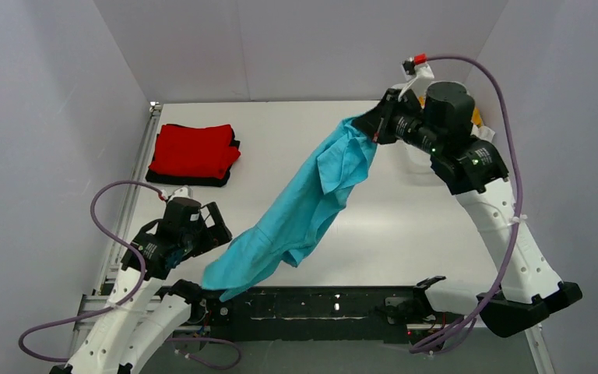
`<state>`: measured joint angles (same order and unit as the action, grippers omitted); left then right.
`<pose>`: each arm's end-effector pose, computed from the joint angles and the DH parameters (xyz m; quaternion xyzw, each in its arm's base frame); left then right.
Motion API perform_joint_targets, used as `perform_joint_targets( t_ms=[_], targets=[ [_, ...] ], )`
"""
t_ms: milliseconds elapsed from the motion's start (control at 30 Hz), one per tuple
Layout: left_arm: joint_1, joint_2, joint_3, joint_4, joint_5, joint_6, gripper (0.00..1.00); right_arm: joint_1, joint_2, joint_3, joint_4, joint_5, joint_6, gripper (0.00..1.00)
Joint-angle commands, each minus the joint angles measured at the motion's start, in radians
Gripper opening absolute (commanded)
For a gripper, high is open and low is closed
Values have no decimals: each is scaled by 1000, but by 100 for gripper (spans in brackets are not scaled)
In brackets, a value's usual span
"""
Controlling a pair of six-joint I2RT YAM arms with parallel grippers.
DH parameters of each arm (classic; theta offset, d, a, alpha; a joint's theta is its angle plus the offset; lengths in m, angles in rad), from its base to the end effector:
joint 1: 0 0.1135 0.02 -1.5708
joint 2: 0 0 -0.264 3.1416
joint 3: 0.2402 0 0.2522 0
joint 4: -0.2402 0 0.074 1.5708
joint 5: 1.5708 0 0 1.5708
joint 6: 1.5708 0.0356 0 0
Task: Fold and stack the t-shirts
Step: Move the tshirt to the center of the board
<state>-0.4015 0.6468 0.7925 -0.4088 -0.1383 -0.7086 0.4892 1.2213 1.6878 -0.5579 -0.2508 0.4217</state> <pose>0.1386 -0.0535 0.3391 -0.1626 0.7761 -0.2732 0.5446 0.1984 0.1156 0.5154 -0.1090 0.7296 0.3771 0.5600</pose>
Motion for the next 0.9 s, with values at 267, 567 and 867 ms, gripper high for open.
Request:
perform_joint_targets(
  t_ms=[267, 567, 867],
  targets=[
    [-1, 80, 23, -243, -14, -77, 98, -269, 44, -577, -43, 394, 193, 56],
    [0, 314, 2, 12, 334, -46, 98, -271, -48, -562, -141, 503, 113, 71],
    [1, 598, -27, 284, 306, 50, 98, -269, -345, -841, -33, 268, 99, 74]
  ],
)
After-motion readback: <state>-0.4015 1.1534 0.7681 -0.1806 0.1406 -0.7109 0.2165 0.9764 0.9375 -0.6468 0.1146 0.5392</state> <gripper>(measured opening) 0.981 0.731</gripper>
